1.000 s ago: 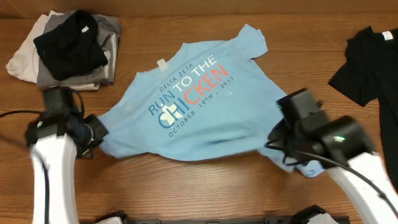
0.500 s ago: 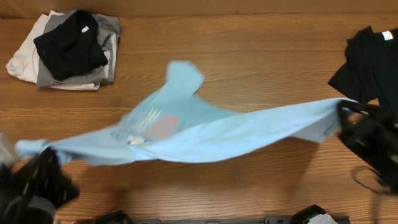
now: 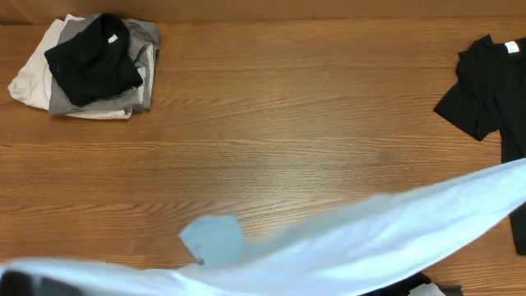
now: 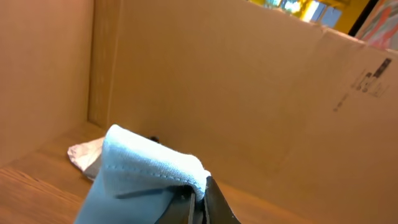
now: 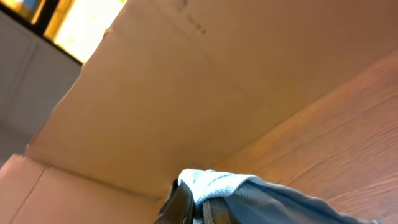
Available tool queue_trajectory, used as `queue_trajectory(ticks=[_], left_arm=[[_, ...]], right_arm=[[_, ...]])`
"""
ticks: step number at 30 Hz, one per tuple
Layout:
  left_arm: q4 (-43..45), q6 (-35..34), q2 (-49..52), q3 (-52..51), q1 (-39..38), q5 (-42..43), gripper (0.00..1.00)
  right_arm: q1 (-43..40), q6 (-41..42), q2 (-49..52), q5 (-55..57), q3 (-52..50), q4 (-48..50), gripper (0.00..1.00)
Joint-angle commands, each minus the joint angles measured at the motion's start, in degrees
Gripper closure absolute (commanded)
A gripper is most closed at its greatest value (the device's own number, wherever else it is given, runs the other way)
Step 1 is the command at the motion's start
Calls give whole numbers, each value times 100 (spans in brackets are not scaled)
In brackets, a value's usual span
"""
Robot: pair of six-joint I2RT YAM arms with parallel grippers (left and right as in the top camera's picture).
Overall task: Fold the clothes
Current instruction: 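Lift the T-shirt with both grippers and flip it over, then lay the flipped T-shirt flat on the table with both grippers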
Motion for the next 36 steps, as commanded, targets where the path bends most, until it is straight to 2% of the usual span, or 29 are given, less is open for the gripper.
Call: queue_trajectory(ticks=[1, 7, 11, 14, 19, 22, 23, 27, 28, 29, 30, 31, 32, 33, 34, 35, 36], left_arm=[[118, -22, 920, -50, 26, 149, 96], [236, 0, 2669, -50, 26, 179, 96], [455, -2, 3764, -50, -2, 549, 96], [824, -2, 4492, -50, -181, 820, 96], [1556, 20, 5549, -50, -778, 702, 96], [1897, 15, 6151, -50, -1137, 461, 96], [2118, 15, 6579, -50, -1346, 297, 96], [2546, -72, 7429, -50, -1665, -17, 96], [2682, -70, 7652, -50, -1729, -33, 94], [2811, -72, 7834, -50, -1777, -50, 91], [2983, -70, 8048, -50, -1825, -76, 83], [3145, -70, 8229, -50, -1860, -74, 68], [3287, -70, 8395, -50, -1891, -74, 49], [3427, -70, 8564, -50, -1919, -68, 19], [3493, -70, 8660, -50, -1928, -66, 4], [3541, -68, 8760, -50, -1939, -61, 0], [3552, -68, 8841, -50, -1943, -63, 0]], right_arm=[[15, -92, 435, 686, -4, 101, 96], [15, -92, 1493, 1499, -4, 221, 96], [-20, -70, 2354, 1781, -4, 376, 94], [-378, -20, 3005, 1788, -4, 566, 93], [-1515, -66, 4087, 929, -4, 1003, 96], [-2079, -675, 4682, 120, -9, 1493, 96], [-2302, -968, 5027, -179, -20, 1770, 95], [-2579, -1279, 5744, -629, -70, 2258, 90], [-2610, -1329, 5899, -706, -72, 2356, 85], [-2627, -1333, 6107, -739, -72, 2463, 75], [-2649, -1333, 6286, -741, -74, 2555, 55], [-2649, -1333, 6463, -741, -74, 2629, 30], [-2649, -1333, 6614, -750, -74, 2697, 13], [-2649, -1333, 6798, -750, -76, 2763, 0], [-2649, -1355, 6924, -750, -76, 2796, 0], [-2649, -1432, 7034, -754, -76, 2804, 0], [-2649, -1491, 7147, -743, -76, 2782, 0]])
